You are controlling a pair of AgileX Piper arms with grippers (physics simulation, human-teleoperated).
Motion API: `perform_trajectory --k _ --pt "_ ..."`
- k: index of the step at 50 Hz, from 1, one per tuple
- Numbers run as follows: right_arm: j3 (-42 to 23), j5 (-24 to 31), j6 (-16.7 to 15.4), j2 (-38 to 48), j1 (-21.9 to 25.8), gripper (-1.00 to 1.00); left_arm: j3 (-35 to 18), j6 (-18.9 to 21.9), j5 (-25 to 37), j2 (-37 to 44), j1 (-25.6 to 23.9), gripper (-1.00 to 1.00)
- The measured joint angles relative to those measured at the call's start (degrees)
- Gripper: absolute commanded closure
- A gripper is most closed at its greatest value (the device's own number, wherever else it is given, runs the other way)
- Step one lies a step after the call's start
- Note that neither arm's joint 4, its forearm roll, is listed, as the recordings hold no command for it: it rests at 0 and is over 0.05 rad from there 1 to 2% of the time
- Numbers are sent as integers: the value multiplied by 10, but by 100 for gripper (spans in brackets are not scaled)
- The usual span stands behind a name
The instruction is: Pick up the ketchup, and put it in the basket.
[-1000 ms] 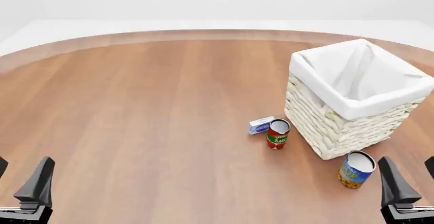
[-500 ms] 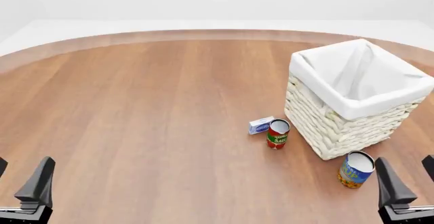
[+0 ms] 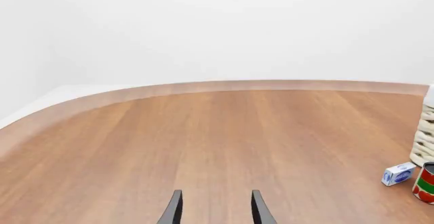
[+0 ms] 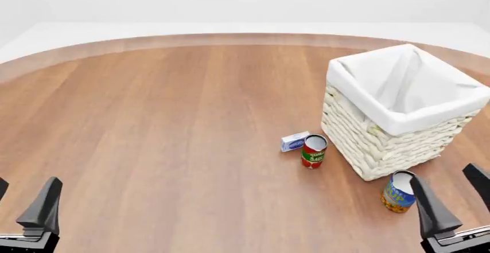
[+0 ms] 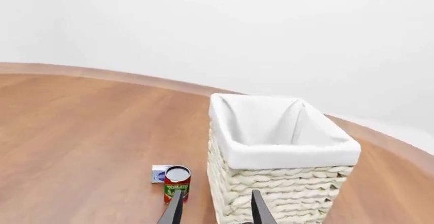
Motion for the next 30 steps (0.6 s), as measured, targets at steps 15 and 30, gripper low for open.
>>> perform_trajectory --k 15,30 --pt "-15 -90 -15 96 76 -100 0 0 0 0 0 -100" --pt "-36 -200 -20 241 164 -100 0 0 0 0 0 -100"
